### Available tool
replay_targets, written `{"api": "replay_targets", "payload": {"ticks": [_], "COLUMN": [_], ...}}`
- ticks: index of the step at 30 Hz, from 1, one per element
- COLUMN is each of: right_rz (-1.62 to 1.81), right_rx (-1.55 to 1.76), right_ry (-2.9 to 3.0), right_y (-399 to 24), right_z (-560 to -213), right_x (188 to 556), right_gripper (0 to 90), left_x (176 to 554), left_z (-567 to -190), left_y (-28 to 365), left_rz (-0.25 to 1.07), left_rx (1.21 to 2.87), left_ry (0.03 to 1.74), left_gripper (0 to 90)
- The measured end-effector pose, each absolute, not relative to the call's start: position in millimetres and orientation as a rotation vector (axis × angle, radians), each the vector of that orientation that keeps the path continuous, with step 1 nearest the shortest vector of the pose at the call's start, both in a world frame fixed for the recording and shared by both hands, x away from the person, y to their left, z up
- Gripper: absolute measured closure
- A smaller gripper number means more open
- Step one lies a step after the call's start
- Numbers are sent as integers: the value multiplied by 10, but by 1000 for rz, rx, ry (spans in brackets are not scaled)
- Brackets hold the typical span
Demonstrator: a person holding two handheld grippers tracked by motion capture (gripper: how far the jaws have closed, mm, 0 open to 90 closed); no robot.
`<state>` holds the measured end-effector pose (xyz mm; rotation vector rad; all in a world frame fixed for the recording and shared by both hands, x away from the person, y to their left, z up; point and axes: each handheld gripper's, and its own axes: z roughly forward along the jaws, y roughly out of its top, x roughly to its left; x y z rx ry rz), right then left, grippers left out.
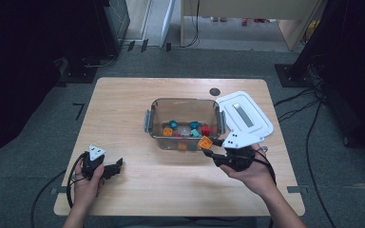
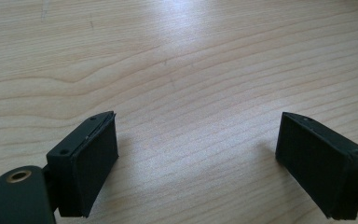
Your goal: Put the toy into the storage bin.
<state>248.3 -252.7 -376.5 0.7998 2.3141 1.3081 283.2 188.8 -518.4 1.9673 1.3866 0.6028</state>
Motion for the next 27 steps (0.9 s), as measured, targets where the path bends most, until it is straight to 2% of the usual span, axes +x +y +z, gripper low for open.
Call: {"api": "replay_targets", "payload": {"ticks": [15,27], "right_rz": [1322,1265], "right_rx": [819,918], "right_ry": [2281,2316], "right_y": [-2419,-2273], "right_z": [-3533,-3621], "right_x": [2903,3322], "right_gripper": [599,599], "left_x": [2833,2833], "left_z": [-5184,-5186], "left_y": [1888,1888], "left_rz": [604,604], "left_rx": [1966,1964], "left_ry": [1386,1386], "left_gripper": [128,128]}}
